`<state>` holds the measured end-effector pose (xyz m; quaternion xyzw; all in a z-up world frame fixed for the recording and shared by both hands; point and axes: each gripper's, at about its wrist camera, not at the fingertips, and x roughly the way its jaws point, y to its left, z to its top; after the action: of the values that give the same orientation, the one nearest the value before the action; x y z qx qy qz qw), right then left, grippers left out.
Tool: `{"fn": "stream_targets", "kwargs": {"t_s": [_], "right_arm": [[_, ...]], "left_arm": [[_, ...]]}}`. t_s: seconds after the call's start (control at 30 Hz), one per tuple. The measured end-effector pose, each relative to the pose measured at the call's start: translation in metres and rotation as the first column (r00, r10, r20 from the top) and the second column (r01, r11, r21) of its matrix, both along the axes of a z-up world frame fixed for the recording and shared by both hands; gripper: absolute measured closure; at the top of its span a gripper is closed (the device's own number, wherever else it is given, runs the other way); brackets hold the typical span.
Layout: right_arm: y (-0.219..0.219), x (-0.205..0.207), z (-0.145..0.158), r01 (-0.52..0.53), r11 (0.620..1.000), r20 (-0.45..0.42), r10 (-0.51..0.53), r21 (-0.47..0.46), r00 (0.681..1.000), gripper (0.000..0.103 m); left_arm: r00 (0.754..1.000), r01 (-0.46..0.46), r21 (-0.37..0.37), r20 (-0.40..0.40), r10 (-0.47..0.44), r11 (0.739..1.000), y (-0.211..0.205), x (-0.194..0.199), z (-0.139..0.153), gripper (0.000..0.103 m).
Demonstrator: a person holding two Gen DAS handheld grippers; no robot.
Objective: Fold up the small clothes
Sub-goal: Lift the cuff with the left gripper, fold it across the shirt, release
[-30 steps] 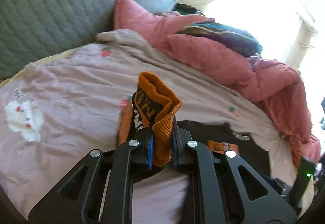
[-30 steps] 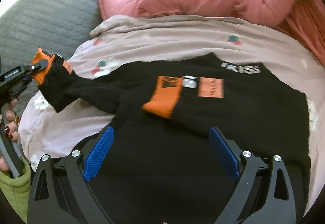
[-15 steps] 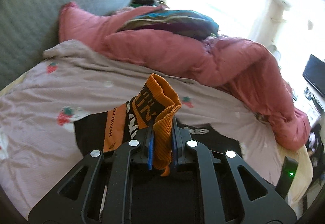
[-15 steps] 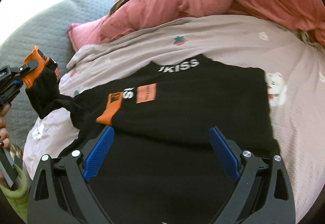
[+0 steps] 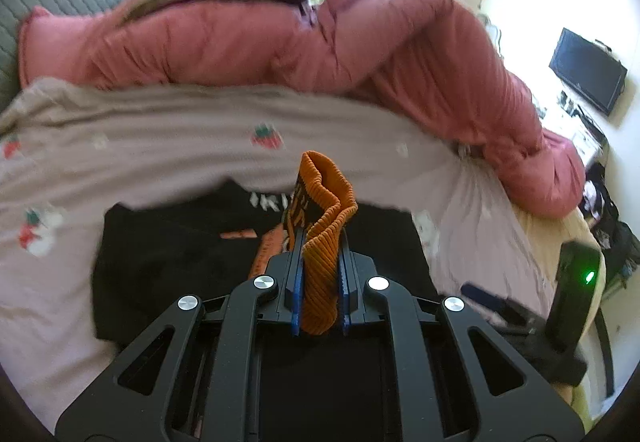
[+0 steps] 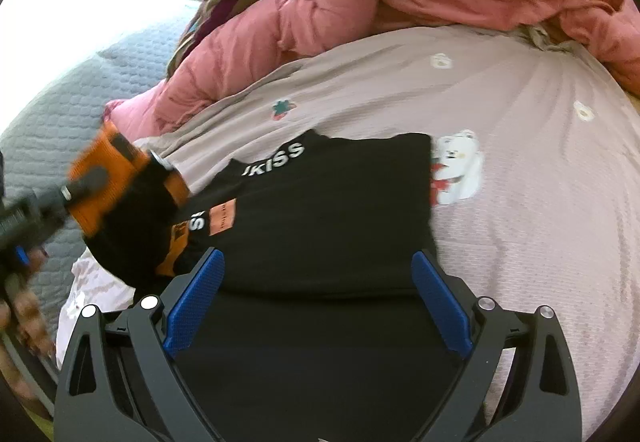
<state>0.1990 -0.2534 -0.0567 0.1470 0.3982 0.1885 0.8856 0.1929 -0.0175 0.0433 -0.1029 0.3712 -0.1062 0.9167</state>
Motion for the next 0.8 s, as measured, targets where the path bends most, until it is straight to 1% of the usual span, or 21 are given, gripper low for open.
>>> {"fn": "stream_targets", "kwargs": {"t_s": [0.07,0.13,0.2,0.23,0.27,0.33,0.37,0.43,0.5,0.57,0.63,0.67,0.73,0.77,0.8], "right_arm": [[-0.005,0.001,-0.001,0.011,1.000,-0.005,-0.011,0.002,1.000,0.009],[-0.008,0.002,-0.003,0.019,1.000,-0.009,-0.019,0.003,1.000,0.009],[-0.009,0.003,-0.004,0.024,1.000,-0.014,-0.024,0.004,1.000,0.009],[-0.010,0.003,-0.005,0.025,1.000,-0.016,-0.025,0.004,1.000,0.009],[-0.009,0.003,-0.005,0.022,1.000,-0.018,-0.022,0.003,1.000,0.009],[-0.006,0.003,-0.005,0.017,1.000,-0.017,-0.017,-0.003,1.000,0.009],[-0.005,0.003,-0.006,0.014,1.000,-0.017,-0.015,-0.006,1.000,0.009],[-0.002,0.003,-0.006,0.009,1.000,-0.019,-0.009,-0.012,1.000,0.009],[0.000,0.003,-0.006,0.005,1.000,-0.021,-0.005,-0.017,1.000,0.009],[0.002,0.003,-0.007,0.001,1.000,-0.022,-0.001,-0.024,1.000,0.009],[0.006,0.004,-0.009,-0.007,1.000,-0.026,0.006,-0.029,1.000,0.009],[0.009,0.004,-0.010,-0.015,0.999,-0.030,0.014,-0.033,0.999,0.009],[0.016,0.003,-0.011,-0.042,0.998,-0.032,0.041,-0.046,0.999,0.009],[0.019,0.002,-0.012,-0.056,0.997,-0.032,0.054,-0.052,0.998,0.009],[0.023,0.001,-0.013,-0.072,0.996,-0.036,0.070,-0.059,0.997,0.009]], "left_arm": [[1.000,0.014,0.005,-0.026,-0.014,1.000,-0.006,0.002,-0.013,0.096],[0.998,0.030,-0.008,-0.052,-0.030,1.000,-0.010,0.004,-0.026,0.096],[0.996,0.047,-0.014,-0.073,-0.048,0.999,-0.012,0.004,-0.034,0.095],[0.994,0.068,-0.023,-0.086,-0.070,0.997,-0.014,0.004,-0.039,0.091],[0.994,0.070,-0.024,-0.087,-0.072,0.997,-0.015,0.003,-0.041,0.087],[0.993,0.079,-0.039,-0.089,-0.082,0.996,-0.013,0.002,-0.044,0.074],[0.992,0.081,-0.051,-0.090,-0.085,0.995,-0.012,0.001,-0.045,0.070],[0.991,0.090,-0.085,-0.089,-0.098,0.992,-0.008,-0.001,-0.046,0.053],[0.990,0.102,-0.112,-0.086,-0.112,0.989,-0.005,-0.003,-0.045,0.048],[0.992,0.095,-0.119,-0.077,-0.104,0.988,0.000,-0.008,-0.043,0.048],[0.994,0.069,-0.105,-0.076,-0.077,0.992,0.007,-0.012,-0.042,0.048],[0.996,0.049,-0.077,-0.074,-0.054,0.996,0.011,-0.015,-0.042,0.048],[0.998,-0.006,0.019,-0.067,0.007,1.000,0.021,-0.021,-0.043,0.048],[0.997,-0.032,0.068,-0.063,0.036,0.997,0.025,-0.025,-0.044,0.048],[0.997,-0.046,0.099,-0.061,0.052,0.994,0.028,-0.027,-0.045,0.048]]}}
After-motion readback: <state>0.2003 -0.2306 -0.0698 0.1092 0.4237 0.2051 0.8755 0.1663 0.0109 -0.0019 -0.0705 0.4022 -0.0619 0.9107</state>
